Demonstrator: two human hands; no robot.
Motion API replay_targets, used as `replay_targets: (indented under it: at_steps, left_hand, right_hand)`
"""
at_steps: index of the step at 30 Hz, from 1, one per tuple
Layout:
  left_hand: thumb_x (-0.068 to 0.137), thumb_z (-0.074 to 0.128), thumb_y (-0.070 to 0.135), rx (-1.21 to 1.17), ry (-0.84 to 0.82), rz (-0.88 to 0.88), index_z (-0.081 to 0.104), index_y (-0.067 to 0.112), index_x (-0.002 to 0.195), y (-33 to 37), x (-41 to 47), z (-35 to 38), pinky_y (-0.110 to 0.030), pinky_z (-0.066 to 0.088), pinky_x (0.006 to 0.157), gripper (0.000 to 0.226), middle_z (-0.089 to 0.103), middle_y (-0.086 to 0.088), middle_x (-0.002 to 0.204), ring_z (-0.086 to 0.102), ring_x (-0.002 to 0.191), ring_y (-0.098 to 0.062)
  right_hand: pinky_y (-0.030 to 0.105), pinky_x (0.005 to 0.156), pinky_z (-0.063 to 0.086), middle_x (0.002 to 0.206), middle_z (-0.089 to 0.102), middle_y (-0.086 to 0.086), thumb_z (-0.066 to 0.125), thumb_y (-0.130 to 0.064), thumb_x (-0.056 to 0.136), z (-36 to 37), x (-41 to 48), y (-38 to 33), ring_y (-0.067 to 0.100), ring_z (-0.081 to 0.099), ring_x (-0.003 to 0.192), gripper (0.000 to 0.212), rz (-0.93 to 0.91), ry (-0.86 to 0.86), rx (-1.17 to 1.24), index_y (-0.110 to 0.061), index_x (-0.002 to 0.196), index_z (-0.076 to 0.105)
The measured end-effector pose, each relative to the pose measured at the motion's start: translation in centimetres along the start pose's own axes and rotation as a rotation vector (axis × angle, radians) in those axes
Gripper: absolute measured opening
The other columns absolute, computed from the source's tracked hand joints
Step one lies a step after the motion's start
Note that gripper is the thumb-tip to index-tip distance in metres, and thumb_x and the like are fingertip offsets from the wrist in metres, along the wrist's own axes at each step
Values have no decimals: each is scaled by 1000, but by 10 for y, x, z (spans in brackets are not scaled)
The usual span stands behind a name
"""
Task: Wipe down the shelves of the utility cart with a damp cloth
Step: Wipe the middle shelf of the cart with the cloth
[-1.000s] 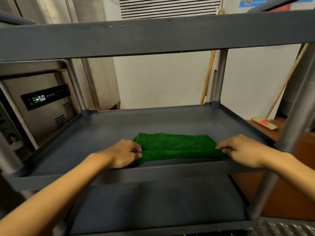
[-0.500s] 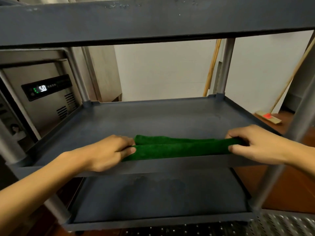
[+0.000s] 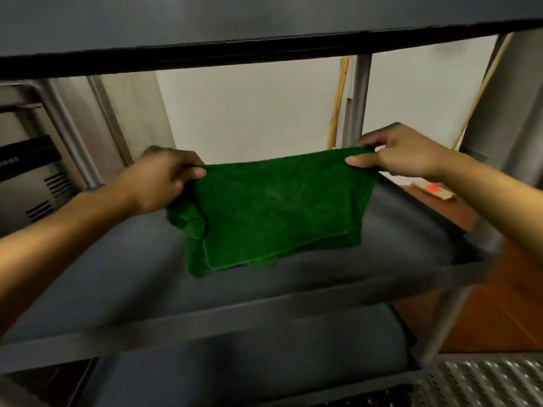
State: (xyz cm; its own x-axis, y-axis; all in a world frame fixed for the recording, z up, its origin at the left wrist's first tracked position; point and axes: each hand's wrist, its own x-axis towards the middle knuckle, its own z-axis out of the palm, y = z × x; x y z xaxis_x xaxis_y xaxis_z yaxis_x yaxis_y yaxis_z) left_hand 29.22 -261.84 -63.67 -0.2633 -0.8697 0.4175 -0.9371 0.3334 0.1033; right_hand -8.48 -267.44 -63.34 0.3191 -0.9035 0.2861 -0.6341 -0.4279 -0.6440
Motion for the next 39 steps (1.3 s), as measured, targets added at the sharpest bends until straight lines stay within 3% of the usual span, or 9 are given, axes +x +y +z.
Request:
replay_targets:
  at_steps: [3,7,9,11,13,21,27,31,39]
  left_hand:
    - [100,57,23,-33,56,-135,72,15,108,-5,54,17,-27,38,82,19,70,-10,102,57,91,-20]
    - [98,57,13,-58,232,-190,73,9,113,3,126,39,-30,41,96,22,70,-15,118,62,112,-32]
    - [98,55,13,-42,295,-208,73,9,112,10,158,52,-36,45,100,23,71,-15,116,63,111,-34]
    - [97,55,14,-61,338,-192,74,11,110,19,182,67,-40,49,99,24,72,-15,112,65,107,-35]
    - [93,55,11,-64,318,-186,75,14,108,29,196,91,-42,51,97,25,71,-16,112,64,107,-37]
    - [94,57,21,-22,-141,-116,76,12,105,36,164,208,-35,53,85,23,73,-9,109,66,102,-31]
    - [99,54,18,-77,-154,-147,71,9,99,29,157,207,-32,45,77,19,72,-11,105,65,96,-30]
    - [100,53,21,-52,-178,-146,69,8,91,33,144,207,-33,47,75,22,70,-11,94,64,90,-29]
    - [101,49,25,-40,-232,-167,66,11,88,41,118,198,-32,42,71,25,66,-10,90,59,84,-29]
  right_hand:
    - [14,50,45,82,68,0,70,-21,90,-10,51,11,4,60,64,14,82,66,-21,-12,102,72]
    - [36,78,61,98,70,21,68,-8,89,-26,110,31,26,69,81,17,163,200,122,4,101,68]
    - [27,90,53,103,71,14,69,-15,89,-31,136,48,24,68,97,17,144,354,46,-3,101,72]
    - [5,72,39,103,71,9,63,-18,91,-25,147,65,16,63,96,20,153,532,-117,-5,103,73]
    - [2,53,33,104,70,15,57,-12,92,-7,148,93,20,62,92,22,190,599,-166,0,104,71]
    - [28,96,41,125,65,4,57,-19,92,52,96,176,24,58,112,31,422,119,-367,-28,119,69]
    - [27,88,38,127,60,8,50,-18,99,42,84,164,26,54,113,35,386,80,-435,-27,131,59]
    - [24,79,33,120,60,7,49,-14,98,44,72,160,19,49,95,36,369,63,-499,-25,132,57]
    - [43,85,54,107,62,6,52,-9,91,54,46,149,26,59,95,37,371,21,-513,-23,124,61]
